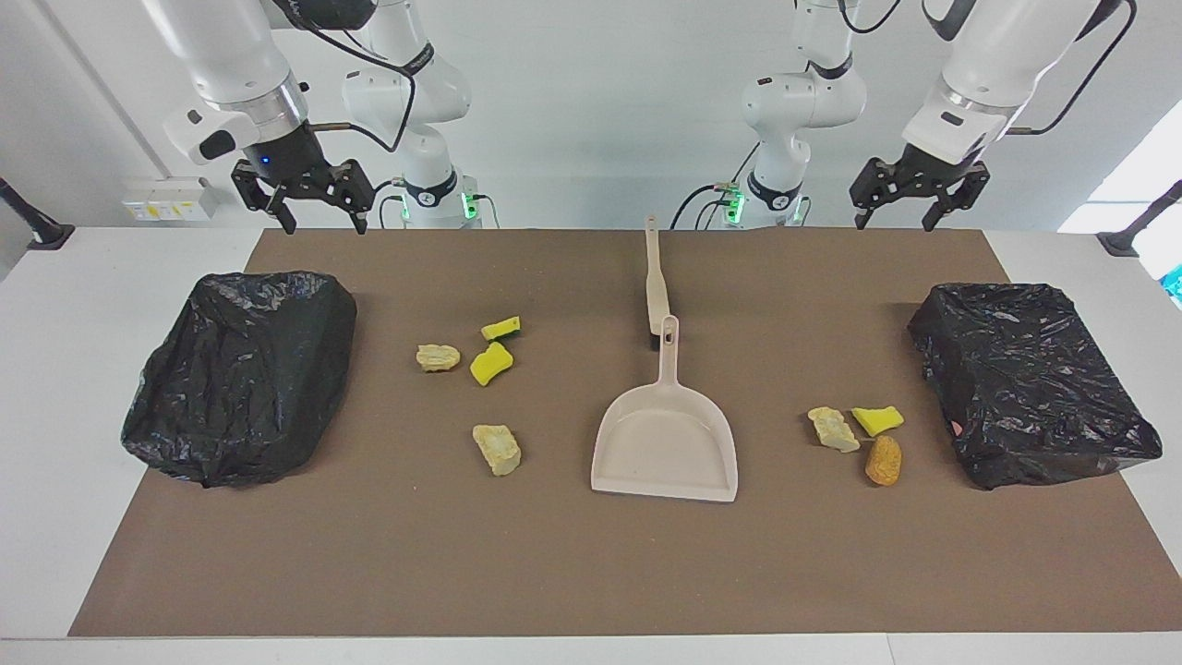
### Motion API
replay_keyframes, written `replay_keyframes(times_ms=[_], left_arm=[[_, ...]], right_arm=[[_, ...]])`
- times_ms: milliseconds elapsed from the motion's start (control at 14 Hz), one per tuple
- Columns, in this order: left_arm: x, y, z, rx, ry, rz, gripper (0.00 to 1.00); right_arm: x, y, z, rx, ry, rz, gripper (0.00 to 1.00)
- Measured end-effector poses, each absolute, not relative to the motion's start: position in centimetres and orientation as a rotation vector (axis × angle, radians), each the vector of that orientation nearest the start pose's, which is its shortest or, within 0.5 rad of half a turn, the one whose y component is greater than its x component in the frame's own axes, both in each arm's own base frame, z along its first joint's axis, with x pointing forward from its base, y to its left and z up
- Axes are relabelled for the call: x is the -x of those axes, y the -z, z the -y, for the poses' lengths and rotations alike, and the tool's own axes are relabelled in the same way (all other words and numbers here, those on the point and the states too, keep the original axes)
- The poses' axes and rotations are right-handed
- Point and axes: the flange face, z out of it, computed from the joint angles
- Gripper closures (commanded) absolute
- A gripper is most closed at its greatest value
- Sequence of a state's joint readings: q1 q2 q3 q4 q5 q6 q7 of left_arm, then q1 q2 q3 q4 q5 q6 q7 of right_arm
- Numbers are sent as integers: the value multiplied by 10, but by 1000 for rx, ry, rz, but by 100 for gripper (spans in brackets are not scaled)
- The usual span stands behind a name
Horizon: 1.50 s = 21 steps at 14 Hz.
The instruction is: Sweep and dump trash in bin
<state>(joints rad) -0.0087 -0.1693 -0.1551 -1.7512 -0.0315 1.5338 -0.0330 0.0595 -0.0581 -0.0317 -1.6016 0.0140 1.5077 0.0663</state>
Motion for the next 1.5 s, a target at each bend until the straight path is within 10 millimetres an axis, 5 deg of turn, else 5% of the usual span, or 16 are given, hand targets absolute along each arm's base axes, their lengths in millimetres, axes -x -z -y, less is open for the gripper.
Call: replay_keyframes(times_ms=[429, 857, 1214, 1500], left_arm=[[-406, -557, 209, 3102, -159, -332, 0], [-333, -478, 298, 3120, -199, -413, 0], [-268, -388, 342, 3089, -200, -430, 0], [-265, -351, 354, 3110, -173, -392, 0]], right_arm=[[-529, -631, -18, 3128, -76, -53, 0], [-547, -607, -42, 3130, -53, -7, 0], [-570, -578, -71, 3128, -20, -7, 0], [-591, -538, -126, 3126, 21, 21, 0]])
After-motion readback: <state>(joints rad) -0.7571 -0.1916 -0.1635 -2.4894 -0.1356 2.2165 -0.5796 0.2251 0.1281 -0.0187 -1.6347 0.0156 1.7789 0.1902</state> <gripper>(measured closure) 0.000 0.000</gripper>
